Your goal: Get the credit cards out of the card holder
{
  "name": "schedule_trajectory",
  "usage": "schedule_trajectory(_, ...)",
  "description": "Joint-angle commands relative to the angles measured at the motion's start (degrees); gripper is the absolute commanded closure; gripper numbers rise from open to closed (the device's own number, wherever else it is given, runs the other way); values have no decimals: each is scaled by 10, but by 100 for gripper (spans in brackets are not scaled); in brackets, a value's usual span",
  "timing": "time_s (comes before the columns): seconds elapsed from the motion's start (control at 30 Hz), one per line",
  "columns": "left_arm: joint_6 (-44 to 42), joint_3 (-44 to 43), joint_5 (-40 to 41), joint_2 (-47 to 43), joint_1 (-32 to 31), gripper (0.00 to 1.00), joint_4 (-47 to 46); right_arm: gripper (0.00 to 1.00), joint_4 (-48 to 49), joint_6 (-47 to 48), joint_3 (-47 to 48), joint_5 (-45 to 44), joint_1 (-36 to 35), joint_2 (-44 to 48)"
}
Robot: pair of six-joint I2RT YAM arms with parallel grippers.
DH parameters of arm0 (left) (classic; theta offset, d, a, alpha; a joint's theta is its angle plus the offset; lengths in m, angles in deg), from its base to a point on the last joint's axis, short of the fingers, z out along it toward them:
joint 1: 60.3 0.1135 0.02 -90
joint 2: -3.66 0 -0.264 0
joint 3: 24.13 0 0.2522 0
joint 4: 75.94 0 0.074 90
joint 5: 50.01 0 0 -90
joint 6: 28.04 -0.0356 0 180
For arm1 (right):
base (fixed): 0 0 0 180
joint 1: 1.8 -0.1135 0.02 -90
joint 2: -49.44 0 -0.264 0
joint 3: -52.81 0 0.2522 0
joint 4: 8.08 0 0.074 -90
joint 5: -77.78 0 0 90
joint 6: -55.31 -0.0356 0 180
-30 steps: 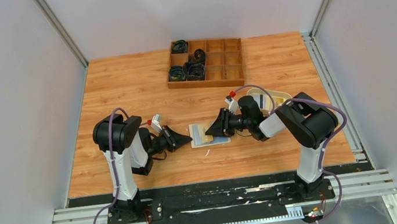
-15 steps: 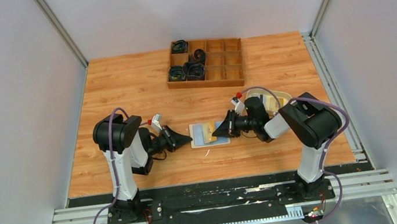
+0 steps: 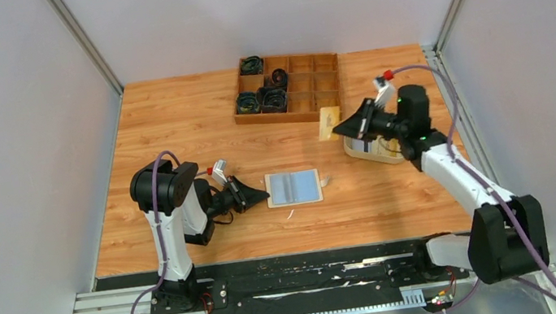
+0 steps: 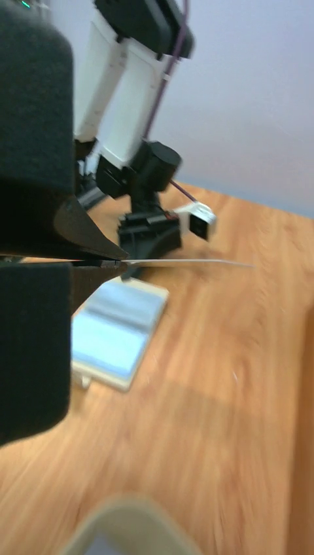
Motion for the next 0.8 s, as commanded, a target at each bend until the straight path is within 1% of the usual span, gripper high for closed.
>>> schedule_trajectory(0.0,-86,39,24,57,2,100,-12,100,-247,127,52,-26,131,14)
schedule_trajectory(0.1,-90,42,21,56,2,100,-12,100,-267,135,47,-7,221,15)
schedule_trajectory(0.2,-91,40,11,63,3,100,-12,100,-318,164,53,-29,269,9)
schedule_trajectory(0.3,-86,35,4,70,3,100,-12,100,-324,166,32,-33,305,10)
schedule_trajectory(0.43,-81,30,-3,68,2,100,-12,100,-324,171,2,-47,319,9)
schedule_trajectory(0.57,-80,28,-5,67,3,100,-12,100,-311,172,-18,-56,323,-14)
schedule_trajectory(0.77,-83,29,-5,72,3,100,-12,100,-284,166,-19,-64,327,-50)
